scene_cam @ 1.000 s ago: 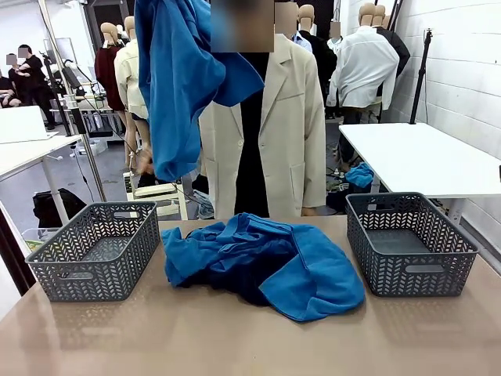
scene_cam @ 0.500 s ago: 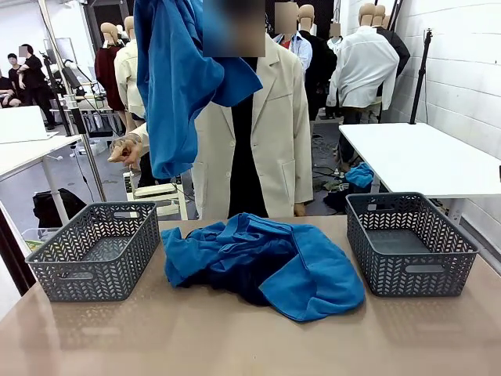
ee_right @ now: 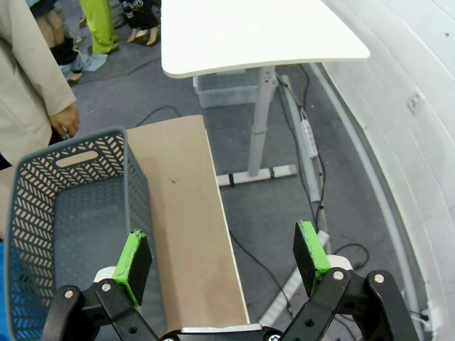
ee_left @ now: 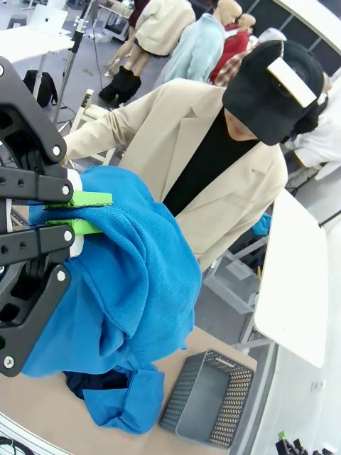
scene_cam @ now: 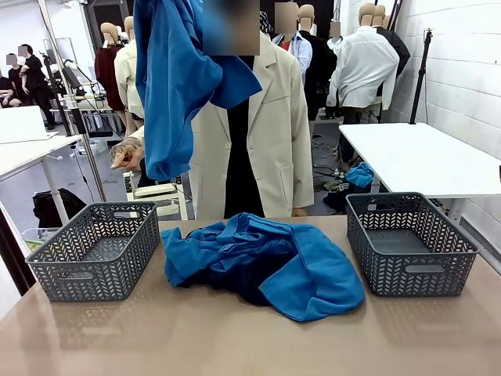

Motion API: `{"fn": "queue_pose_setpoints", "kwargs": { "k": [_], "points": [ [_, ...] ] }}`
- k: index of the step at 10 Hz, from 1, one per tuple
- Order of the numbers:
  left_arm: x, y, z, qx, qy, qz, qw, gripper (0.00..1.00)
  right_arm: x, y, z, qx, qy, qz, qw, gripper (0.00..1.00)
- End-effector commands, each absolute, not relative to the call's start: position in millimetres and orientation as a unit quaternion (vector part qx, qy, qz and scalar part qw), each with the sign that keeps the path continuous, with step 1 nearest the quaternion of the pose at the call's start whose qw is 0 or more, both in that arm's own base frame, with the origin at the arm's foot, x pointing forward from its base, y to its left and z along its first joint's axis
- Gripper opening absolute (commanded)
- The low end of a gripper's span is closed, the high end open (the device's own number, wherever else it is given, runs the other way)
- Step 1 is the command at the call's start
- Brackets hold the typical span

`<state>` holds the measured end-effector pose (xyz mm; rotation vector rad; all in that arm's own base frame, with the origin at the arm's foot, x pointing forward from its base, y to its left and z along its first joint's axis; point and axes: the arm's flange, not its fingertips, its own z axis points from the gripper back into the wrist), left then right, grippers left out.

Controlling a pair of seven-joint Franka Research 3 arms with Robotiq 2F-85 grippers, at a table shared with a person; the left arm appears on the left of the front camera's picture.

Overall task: Sort the tops and bottoms.
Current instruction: Sort the clothes according to human instructions.

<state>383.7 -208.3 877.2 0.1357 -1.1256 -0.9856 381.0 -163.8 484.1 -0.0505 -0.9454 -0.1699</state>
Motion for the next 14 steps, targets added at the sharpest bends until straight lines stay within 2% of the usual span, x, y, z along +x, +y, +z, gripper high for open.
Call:
{"fn": "queue_pose_setpoints", "kwargs": {
  "k": [1, 3, 5, 8, 11, 14],
  "points": [
    [380.4, -205.2, 881.6, 0.068, -0.516, -0.450, 0.726, 0.00, 380.4, -164.2, 483.4, -0.019, -0.452, -0.086, 0.888, 1.00],
    [383.7, -208.3, 877.2, 0.062, -0.511, -0.448, 0.731, 0.00, 380.4, -164.2, 483.4, -0.019, -0.452, -0.086, 0.888, 1.00],
    [399.0, -166.0, 890.6, 0.097, -0.566, -0.368, 0.731, 0.00, 380.4, -164.2, 483.4, -0.019, -0.452, -0.086, 0.888, 1.00],
    [411.8, -100.3, 867.2, 0.127, -0.586, -0.271, 0.753, 0.00, 380.4, -164.2, 483.4, -0.019, -0.452, -0.086, 0.888, 1.00],
    [416.6, -48.0, 809.1, 0.076, -0.523, -0.223, 0.819, 0.00, 380.4, -164.2, 483.4, -0.019, -0.452, -0.086, 0.888, 1.00],
    [422.4, -4.7, 752.8, 0.085, -0.460, -0.213, 0.858, 0.00, 380.4, -164.2, 483.4, -0.019, -0.452, -0.086, 0.888, 1.00]
  ]
}}
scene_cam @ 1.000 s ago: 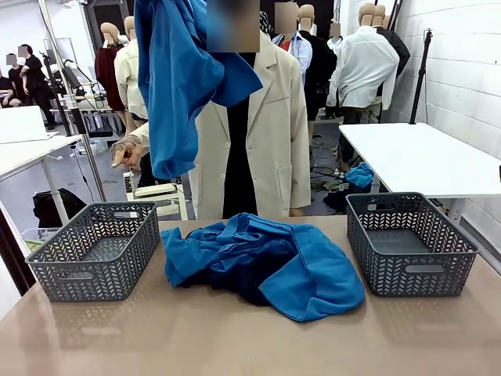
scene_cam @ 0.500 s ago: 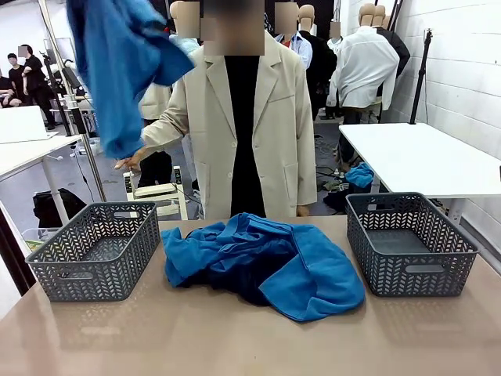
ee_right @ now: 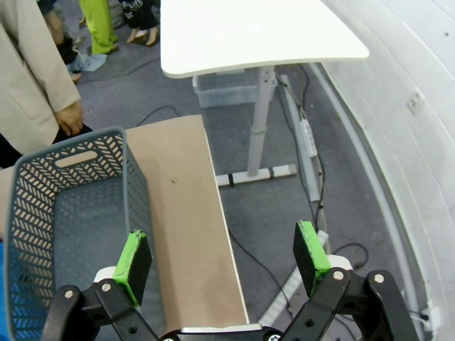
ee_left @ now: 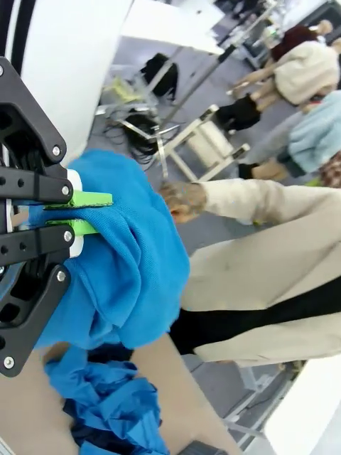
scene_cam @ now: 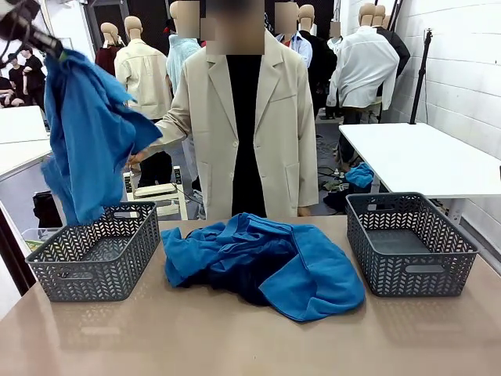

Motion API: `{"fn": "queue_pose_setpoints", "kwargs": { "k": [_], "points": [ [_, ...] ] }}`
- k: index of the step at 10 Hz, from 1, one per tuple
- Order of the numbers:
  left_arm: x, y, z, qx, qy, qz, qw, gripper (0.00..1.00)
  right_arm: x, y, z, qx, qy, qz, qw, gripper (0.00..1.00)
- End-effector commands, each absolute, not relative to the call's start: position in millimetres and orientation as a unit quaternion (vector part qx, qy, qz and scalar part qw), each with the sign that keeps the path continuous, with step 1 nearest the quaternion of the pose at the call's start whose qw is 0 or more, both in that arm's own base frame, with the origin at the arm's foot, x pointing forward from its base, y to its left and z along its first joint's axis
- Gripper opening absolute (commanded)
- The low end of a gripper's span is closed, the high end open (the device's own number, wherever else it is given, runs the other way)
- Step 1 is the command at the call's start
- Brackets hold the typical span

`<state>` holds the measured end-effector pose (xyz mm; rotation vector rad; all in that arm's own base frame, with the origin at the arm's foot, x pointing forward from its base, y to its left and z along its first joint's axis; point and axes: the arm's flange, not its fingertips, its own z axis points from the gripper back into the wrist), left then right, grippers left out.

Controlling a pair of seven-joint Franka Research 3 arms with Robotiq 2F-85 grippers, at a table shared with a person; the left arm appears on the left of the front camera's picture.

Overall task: Sort the tops and bottoms.
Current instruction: Sort the clothes according to human instructions.

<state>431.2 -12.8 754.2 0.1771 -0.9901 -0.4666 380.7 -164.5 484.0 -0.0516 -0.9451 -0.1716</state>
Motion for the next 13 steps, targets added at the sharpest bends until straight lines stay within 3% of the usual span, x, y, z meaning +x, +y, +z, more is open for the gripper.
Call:
{"fn": "queue_pose_setpoints", "kwargs": {
  "k": [1, 3, 4, 7, 13],
  "points": [
    [426.5, -0.6, 740.4, 0.066, -0.442, -0.200, 0.872, 0.00, 380.4, -164.2, 483.4, -0.019, -0.452, -0.086, 0.888, 1.00],
    [441.5, 1.6, 709.1, 0.067, -0.384, -0.163, 0.906, 0.00, 380.4, -164.2, 483.4, -0.019, -0.452, -0.086, 0.888, 1.00],
    [433.5, 3.0, 722.8, 0.072, -0.428, -0.211, 0.876, 0.00, 380.4, -164.2, 483.4, -0.019, -0.452, -0.086, 0.888, 1.00],
    [433.5, 3.0, 722.8, 0.072, -0.428, -0.211, 0.876, 0.00, 380.4, -164.2, 483.4, -0.019, -0.452, -0.086, 0.888, 1.00],
    [489.4, 30.0, 628.4, -0.022, -0.301, -0.201, 0.932, 0.00, 380.4, -164.2, 483.4, -0.019, -0.452, -0.086, 0.888, 1.00]
  ]
}}
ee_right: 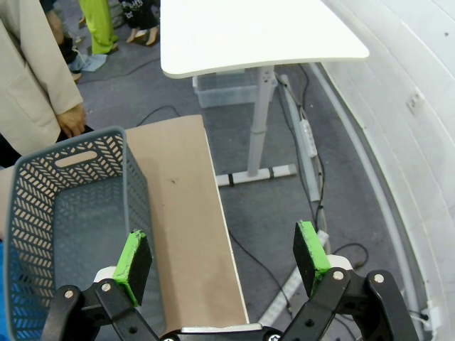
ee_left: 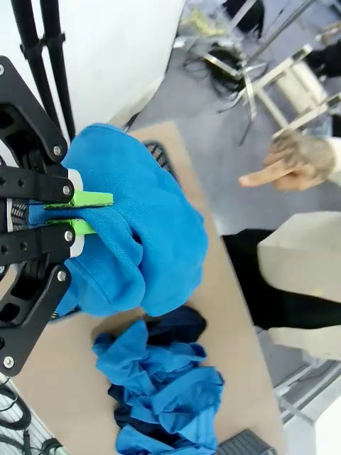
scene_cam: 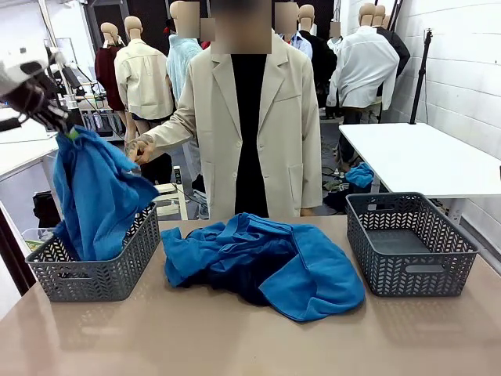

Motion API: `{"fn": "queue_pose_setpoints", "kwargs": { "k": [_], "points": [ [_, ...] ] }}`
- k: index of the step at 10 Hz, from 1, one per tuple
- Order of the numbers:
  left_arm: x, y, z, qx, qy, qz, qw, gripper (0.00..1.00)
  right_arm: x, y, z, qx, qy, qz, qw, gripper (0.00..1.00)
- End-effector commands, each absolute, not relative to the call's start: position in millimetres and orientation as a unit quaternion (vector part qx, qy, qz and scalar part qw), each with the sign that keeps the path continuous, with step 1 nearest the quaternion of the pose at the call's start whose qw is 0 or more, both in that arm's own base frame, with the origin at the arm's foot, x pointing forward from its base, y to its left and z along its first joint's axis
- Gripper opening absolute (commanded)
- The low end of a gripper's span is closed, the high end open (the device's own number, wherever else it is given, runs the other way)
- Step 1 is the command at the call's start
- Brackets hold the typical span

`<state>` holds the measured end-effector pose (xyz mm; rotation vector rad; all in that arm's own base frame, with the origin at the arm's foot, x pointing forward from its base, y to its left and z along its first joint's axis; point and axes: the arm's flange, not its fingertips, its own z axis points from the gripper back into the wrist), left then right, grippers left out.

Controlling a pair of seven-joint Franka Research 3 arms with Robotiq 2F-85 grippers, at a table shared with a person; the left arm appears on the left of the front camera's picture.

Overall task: Sort the tops and bottoms.
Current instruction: Sort the clothes according to human instructions.

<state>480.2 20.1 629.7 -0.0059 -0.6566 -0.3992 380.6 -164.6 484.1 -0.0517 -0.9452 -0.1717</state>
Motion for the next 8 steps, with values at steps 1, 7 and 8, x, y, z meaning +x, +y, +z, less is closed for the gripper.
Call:
{"fn": "queue_pose_setpoints", "kwargs": {
  "k": [1, 7, 8],
  "points": [
    [502.5, 27.6, 600.0, -0.040, -0.249, -0.216, 0.943, 0.00, 380.4, -164.2, 483.4, -0.019, -0.452, -0.086, 0.888, 1.00],
    [530.4, 29.4, 469.3, -0.045, -0.103, -0.194, 0.975, 0.00, 380.4, -164.2, 483.4, -0.019, -0.452, -0.086, 0.888, 1.00],
    [527.9, 26.3, 462.6, -0.039, -0.100, -0.204, 0.973, 0.00, 380.4, -164.2, 483.4, -0.019, -0.452, -0.086, 0.888, 1.00]
  ]
}}
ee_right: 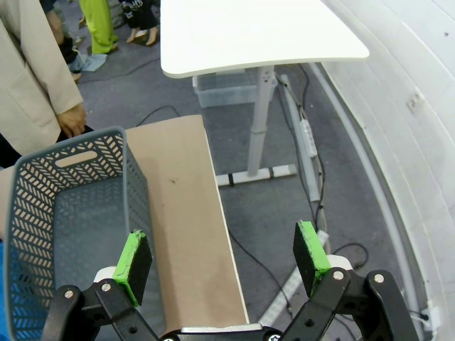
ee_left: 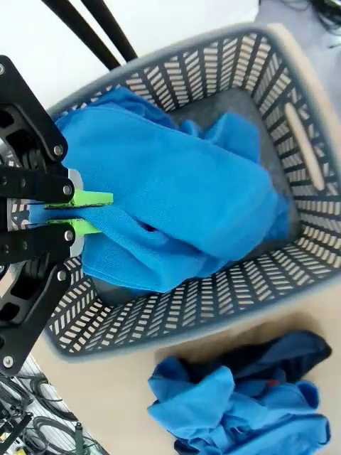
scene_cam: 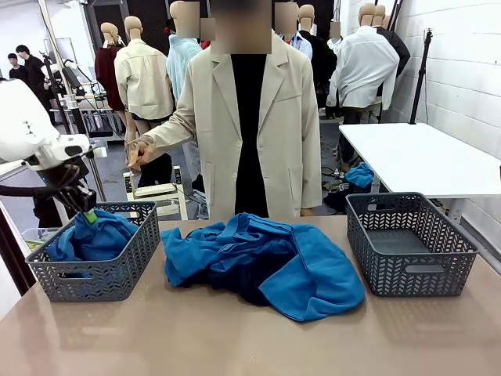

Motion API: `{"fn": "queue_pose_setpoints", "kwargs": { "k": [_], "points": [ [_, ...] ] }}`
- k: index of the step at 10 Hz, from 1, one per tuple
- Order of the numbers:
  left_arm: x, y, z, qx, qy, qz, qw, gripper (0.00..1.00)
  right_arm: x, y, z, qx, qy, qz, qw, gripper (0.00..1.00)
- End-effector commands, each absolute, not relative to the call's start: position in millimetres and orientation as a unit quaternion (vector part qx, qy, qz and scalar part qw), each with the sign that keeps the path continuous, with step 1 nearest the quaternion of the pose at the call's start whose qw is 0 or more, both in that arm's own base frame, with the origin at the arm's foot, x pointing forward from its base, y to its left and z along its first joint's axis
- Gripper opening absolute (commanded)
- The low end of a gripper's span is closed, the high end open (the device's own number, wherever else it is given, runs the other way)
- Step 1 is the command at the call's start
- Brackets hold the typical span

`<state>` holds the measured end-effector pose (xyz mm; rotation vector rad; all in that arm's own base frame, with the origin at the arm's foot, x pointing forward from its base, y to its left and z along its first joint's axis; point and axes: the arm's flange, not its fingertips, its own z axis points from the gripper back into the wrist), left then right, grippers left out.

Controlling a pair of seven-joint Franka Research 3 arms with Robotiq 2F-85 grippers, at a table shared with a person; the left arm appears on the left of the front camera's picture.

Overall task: Sort the tops and bottoms.
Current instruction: Sort the clothes according to human instructions.

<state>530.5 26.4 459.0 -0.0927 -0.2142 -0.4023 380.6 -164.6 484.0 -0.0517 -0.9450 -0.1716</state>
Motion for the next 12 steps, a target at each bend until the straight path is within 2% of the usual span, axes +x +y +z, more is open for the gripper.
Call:
{"fn": "queue_pose_setpoints", "kwargs": {
  "k": [1, 4, 6, 7, 12],
  "points": [
    [523.2, 25.3, 466.7, -0.033, -0.111, -0.209, 0.971, 0.00, 380.4, -164.2, 483.4, -0.019, -0.452, -0.086, 0.888, 1.00],
    [514.5, 30.3, 485.2, -0.027, -0.135, -0.221, 0.965, 0.58, 380.4, -164.2, 483.4, -0.019, -0.452, -0.086, 0.888, 1.00],
    [496.9, 40.1, 510.3, -0.040, -0.176, -0.219, 0.959, 0.97, 380.4, -164.2, 483.4, -0.019, -0.452, -0.086, 0.888, 1.00],
    [486.2, 44.4, 523.9, -0.033, -0.197, -0.223, 0.954, 1.00, 380.4, -164.2, 483.4, -0.019, -0.452, -0.086, 0.888, 1.00],
    [436.5, 53.3, 571.3, -0.005, -0.282, -0.233, 0.931, 1.00, 380.4, -164.2, 483.4, -0.019, -0.452, -0.086, 0.888, 1.00]
  ]
}}
